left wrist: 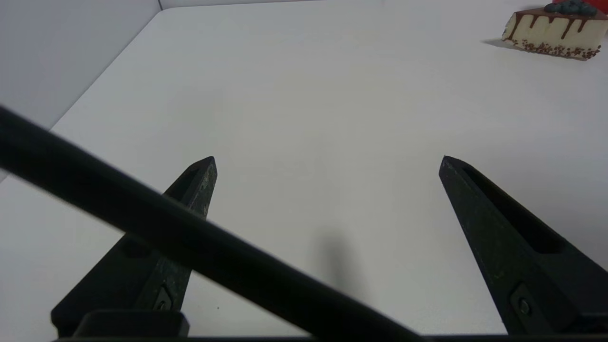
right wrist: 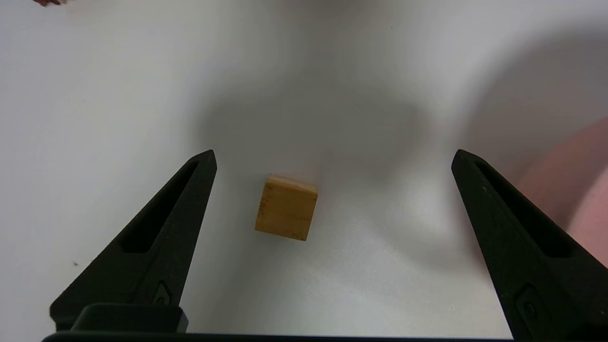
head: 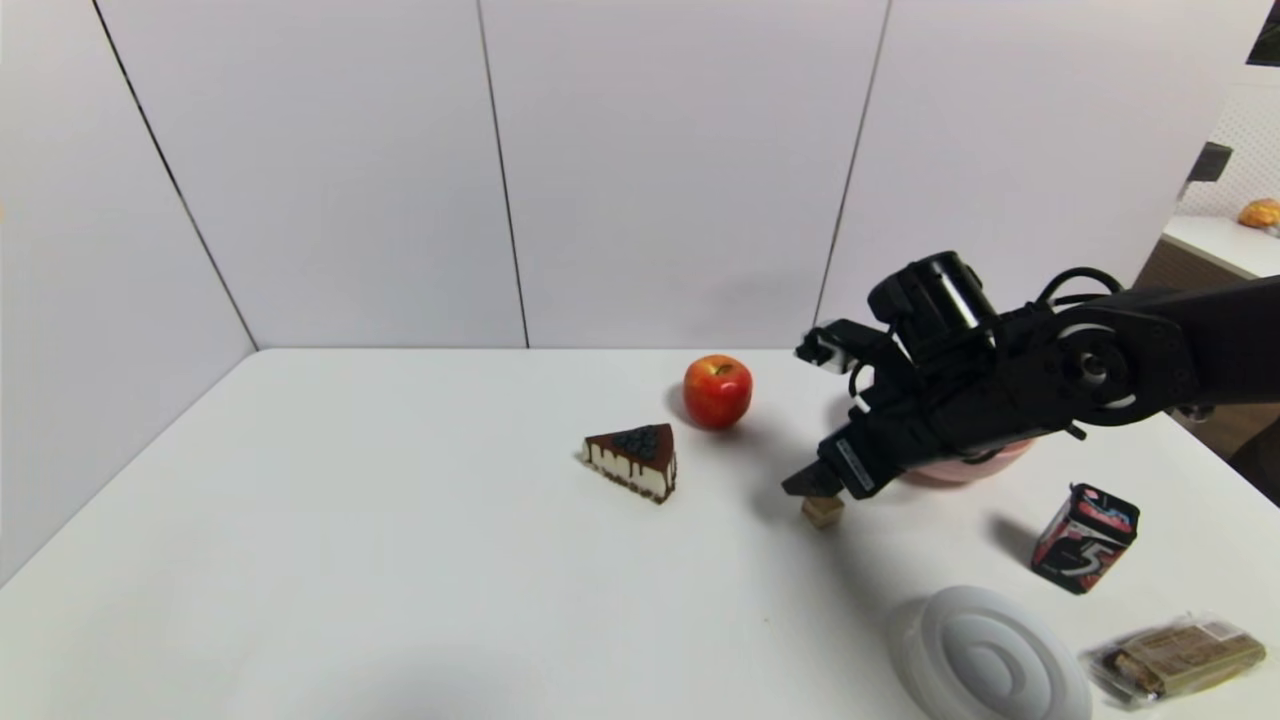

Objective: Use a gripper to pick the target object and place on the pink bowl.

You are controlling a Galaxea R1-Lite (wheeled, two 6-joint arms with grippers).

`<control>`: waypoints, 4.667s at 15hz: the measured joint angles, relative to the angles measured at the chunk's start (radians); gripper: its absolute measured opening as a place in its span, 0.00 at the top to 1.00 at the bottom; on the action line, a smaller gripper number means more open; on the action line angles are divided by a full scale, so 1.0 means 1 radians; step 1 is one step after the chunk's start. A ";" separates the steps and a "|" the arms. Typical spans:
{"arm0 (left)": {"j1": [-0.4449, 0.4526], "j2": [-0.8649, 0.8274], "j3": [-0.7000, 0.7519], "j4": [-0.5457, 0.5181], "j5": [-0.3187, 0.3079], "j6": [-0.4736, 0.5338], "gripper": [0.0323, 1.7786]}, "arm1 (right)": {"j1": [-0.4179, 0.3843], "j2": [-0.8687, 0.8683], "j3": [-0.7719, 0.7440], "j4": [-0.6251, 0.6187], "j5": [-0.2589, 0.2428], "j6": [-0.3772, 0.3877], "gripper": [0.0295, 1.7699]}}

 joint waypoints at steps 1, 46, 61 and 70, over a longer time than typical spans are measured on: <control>0.000 0.000 0.000 0.000 0.000 0.000 0.05 | 0.001 0.008 0.000 0.002 -0.001 0.000 0.03; 0.000 0.000 0.000 0.000 0.000 0.000 0.05 | -0.252 -0.142 -0.399 0.333 -0.043 -0.003 0.78; 0.000 0.000 0.000 0.000 0.000 0.000 0.05 | -0.338 0.037 -0.330 0.400 -0.025 -0.029 0.59; 0.000 0.000 0.000 0.000 0.000 0.000 0.05 | -0.336 -0.112 -0.314 0.325 -0.019 -0.015 0.21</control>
